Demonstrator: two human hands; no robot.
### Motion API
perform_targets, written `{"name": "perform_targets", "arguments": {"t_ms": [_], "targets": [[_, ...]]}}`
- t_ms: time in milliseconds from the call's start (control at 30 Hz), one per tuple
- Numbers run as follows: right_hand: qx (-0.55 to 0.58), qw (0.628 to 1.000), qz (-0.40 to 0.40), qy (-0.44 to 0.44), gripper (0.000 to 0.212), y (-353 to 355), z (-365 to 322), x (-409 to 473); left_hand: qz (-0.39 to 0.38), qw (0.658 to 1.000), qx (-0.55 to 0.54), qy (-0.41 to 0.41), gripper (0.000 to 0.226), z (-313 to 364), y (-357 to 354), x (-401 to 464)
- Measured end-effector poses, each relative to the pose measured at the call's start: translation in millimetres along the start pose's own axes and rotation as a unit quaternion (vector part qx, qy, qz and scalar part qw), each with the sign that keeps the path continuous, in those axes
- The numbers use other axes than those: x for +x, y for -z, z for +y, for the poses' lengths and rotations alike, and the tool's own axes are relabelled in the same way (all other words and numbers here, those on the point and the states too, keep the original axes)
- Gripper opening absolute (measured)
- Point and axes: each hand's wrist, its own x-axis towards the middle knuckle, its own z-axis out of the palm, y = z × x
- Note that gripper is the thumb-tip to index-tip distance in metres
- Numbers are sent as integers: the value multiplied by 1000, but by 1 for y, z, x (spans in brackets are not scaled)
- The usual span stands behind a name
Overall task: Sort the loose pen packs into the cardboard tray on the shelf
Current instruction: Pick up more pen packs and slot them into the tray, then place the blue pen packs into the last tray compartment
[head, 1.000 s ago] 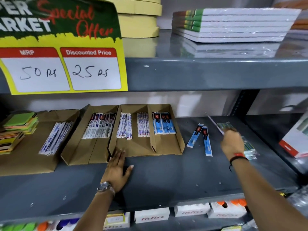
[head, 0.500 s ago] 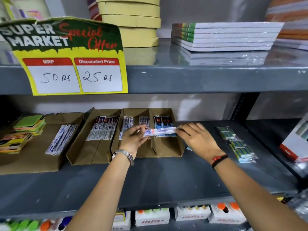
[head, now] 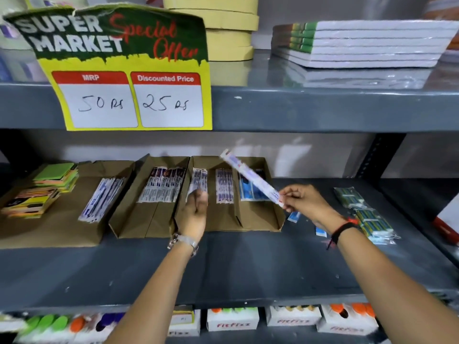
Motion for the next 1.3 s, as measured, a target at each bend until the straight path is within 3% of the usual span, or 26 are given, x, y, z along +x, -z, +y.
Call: {"name": "perform_targets", "arguments": {"t_ms": [67, 133, 233, 300, 467, 667, 867, 1033, 1133, 1233, 1300], "targets": [[131, 991, -9, -36, 12, -15, -7, 3, -42, 983, 165, -64, 62, -24, 0, -6], [198, 979, -26, -40, 25, -38, -18, 10, -106, 942, 293, -121, 75, -47, -3, -7], [234, 971, -21, -33, 27, -79, -32, 23, -154, 902, 374, -149, 65, -73, -10, -5], [215, 975, -9, -47, 29, -109, -38, 35, -160, 899, 382, -143, 63, -84, -14, -5], [61, 996, 56, -47, 39, -165, -32, 67, -131, 928, 324, -125, 61, -95, -15, -3], [-57, 995, 38, -67, 39, -184, -33, 80, -125, 926, 328, -137, 61, -97, -16, -2], [-183, 982, -15, -52, 16, -185, -38, 83, -121, 928, 326, -135, 60, -95, -16, -2], [-221, 975, 23, 17, 35, -151, -42, 80, -134, 927, 329, -121, 59, -93, -14, -2], [-223, 970, 91, 37, 33, -105, -35, 72, -142, 929, 320, -118, 57, -92, -9, -2], [-239, 956, 170, 1, 26, -52, -5, 54, -138, 933, 306, -133, 50, -87, -5, -5], [-257, 947, 185, -50, 35, -26, 22, 39, -126, 925, 320, -162, 49, -81, -9, -10]]}}
